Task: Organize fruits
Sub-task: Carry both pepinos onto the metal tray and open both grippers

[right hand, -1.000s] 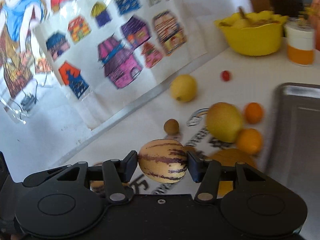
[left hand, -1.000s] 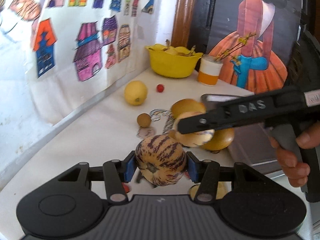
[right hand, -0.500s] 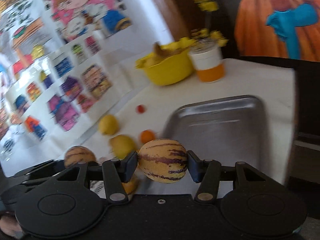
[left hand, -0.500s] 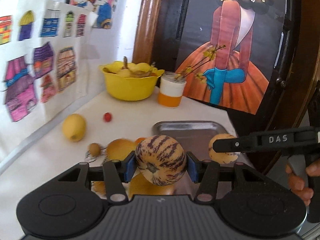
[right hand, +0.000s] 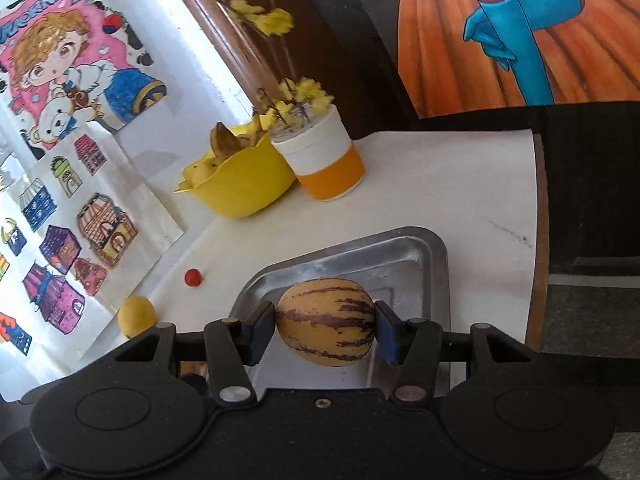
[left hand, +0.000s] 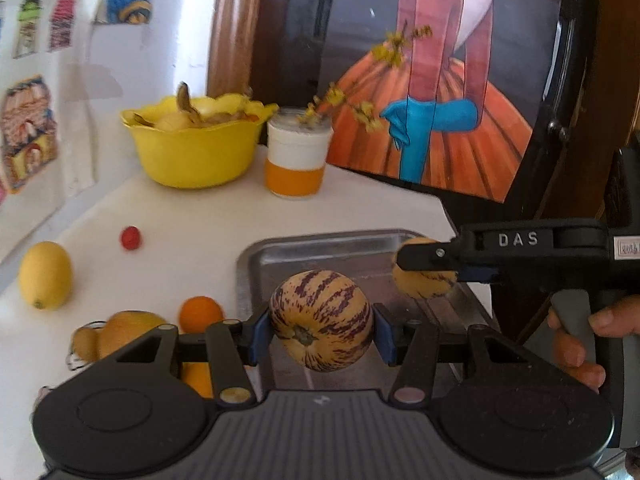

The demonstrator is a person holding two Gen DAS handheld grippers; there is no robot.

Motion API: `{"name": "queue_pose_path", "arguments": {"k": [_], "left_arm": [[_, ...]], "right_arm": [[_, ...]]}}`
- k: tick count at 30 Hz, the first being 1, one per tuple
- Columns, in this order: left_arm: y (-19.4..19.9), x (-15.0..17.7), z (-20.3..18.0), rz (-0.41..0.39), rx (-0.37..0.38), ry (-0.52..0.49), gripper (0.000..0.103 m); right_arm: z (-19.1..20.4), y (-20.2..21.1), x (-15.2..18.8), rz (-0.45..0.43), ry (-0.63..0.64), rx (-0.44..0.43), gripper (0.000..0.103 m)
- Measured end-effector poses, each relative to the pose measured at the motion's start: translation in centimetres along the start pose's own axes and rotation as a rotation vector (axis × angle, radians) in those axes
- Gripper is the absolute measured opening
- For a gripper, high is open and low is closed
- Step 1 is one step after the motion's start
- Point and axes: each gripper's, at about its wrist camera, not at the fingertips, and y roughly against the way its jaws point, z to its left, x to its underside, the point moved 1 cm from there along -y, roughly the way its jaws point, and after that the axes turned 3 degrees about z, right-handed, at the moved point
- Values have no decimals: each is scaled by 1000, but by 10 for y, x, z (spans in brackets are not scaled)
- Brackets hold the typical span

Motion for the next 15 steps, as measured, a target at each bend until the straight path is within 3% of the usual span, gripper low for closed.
{"name": "queue_pose_path", "arguments": {"k": [15], "left_arm": [[-33, 8, -10, 115, -57, -37, 56]], "right_arm": [[-6, -5, 5, -6, -10, -14, 59]]}}
